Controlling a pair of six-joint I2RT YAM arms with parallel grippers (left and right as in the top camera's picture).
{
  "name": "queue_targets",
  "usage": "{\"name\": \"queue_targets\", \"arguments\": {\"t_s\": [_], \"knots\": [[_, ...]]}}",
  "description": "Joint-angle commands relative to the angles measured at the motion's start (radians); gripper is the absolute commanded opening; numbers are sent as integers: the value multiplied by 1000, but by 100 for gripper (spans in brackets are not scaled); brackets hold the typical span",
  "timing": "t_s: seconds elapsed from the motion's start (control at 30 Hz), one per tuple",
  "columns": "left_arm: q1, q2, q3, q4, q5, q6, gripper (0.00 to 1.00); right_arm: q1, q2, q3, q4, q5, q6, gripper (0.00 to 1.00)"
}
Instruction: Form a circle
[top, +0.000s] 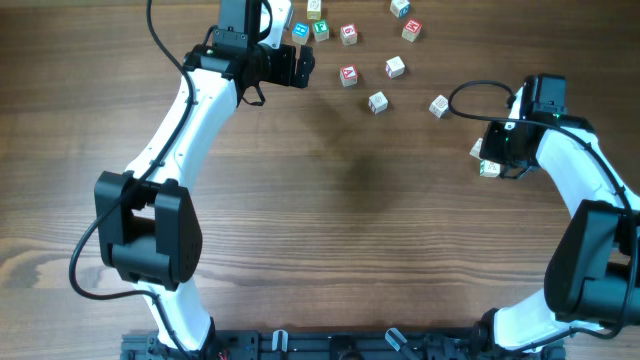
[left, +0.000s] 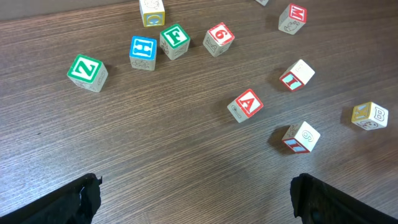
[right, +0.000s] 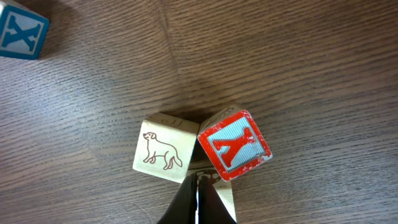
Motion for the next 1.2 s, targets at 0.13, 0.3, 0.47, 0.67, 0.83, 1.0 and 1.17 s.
{"name": "queue_targets", "arguments": {"t_s": [0.13,0.3,0.47,0.67,0.83,1.0,1.17], "knots": [[-5,9,-5,0,5,-3,100,-5,-18,-14,-2,32,18,4],[-5,9,-5,-1,5,-3,100,-5,-16,-14,-3,32,18,4],[-5,9,-5,0,5,-3,100,-5,-17,-14,-14,30,0,4],[-5,9,-5,0,5,-3,100,-3,-76,-14,-20,-14,-25,5],[-5,9,-5,0,5,-3,100,-3,-145,-10,-16,-72,-76,6],[-5,9,-5,0,5,-3,100,-3,-458,14,-25,-73,-167,100],[-5,9,-5,0,5,-3,100,-3,-759,14,-43,-74,-164,100]]}}
